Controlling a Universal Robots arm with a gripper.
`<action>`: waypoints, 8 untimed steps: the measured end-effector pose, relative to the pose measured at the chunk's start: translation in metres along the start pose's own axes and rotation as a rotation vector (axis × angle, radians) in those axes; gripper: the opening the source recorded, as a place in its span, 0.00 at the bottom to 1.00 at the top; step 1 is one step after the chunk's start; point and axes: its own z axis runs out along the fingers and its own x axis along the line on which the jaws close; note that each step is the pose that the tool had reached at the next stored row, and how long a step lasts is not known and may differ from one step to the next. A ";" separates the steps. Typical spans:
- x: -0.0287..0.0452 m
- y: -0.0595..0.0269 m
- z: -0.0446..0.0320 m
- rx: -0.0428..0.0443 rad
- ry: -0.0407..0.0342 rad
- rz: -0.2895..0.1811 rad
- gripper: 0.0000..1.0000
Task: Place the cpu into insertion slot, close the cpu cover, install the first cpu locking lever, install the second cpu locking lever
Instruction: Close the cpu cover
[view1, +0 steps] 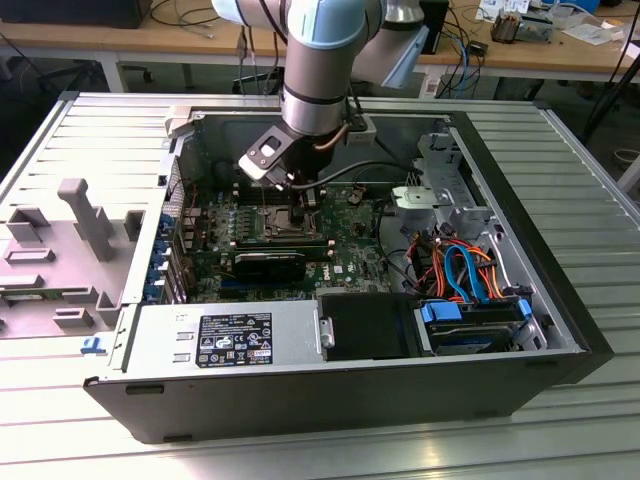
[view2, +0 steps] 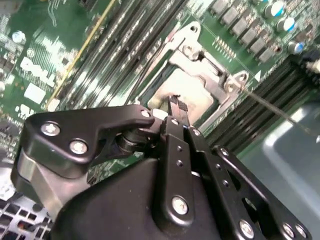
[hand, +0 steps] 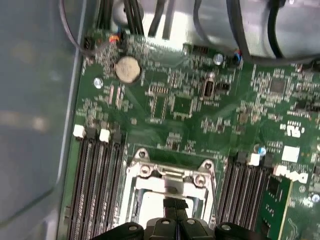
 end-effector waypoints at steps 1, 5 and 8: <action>-0.0004 0.0023 -0.0025 -0.0007 0.0051 0.000 0.11; -0.0017 0.0094 -0.0124 -0.0022 0.0254 -0.002 0.11; -0.0018 0.0098 -0.0196 -0.0032 0.0309 -0.003 0.11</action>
